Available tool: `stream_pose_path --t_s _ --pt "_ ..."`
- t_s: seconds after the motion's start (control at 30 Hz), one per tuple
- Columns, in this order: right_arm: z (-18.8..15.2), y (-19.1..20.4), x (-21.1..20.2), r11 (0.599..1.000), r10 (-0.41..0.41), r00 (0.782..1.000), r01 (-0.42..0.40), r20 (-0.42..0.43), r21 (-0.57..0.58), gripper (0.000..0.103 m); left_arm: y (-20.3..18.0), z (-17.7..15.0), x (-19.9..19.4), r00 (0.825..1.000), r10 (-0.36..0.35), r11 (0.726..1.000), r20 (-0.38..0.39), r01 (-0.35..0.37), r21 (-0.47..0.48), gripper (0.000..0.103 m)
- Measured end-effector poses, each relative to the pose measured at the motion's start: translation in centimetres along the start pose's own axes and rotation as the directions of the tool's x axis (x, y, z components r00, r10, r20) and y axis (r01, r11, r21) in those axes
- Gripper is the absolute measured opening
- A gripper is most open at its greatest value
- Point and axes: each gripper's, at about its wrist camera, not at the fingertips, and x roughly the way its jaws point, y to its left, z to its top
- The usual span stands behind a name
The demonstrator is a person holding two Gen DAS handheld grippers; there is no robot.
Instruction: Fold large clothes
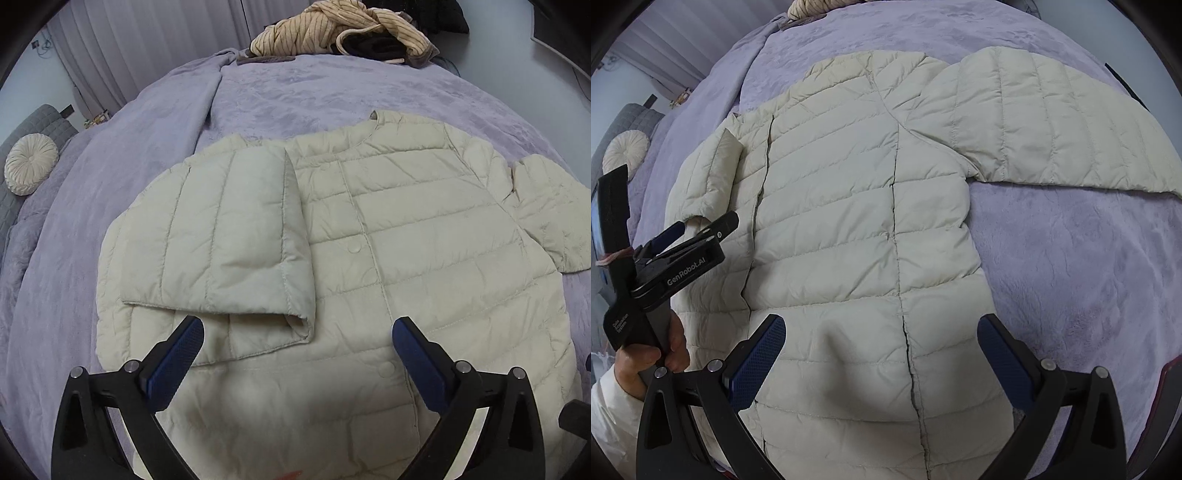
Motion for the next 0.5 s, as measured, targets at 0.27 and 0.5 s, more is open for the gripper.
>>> stream_pose_path --t_s 0.27,0.5 --pt "2.1 2.7 0.5 0.981 0.077 0.996 -0.082 -0.033 -0.176 0.103 6.3 -1.6 -3.0 0.998 0.06 0.979 -0.011 -0.061 -0.194 0.102" --pt "4.0 12.4 1.7 0.902 0.007 1.0 0.003 0.023 -0.433 0.103 14.8 -5.6 -1.6 0.978 0.179 0.924 -0.106 -0.204 -0.324 0.102"
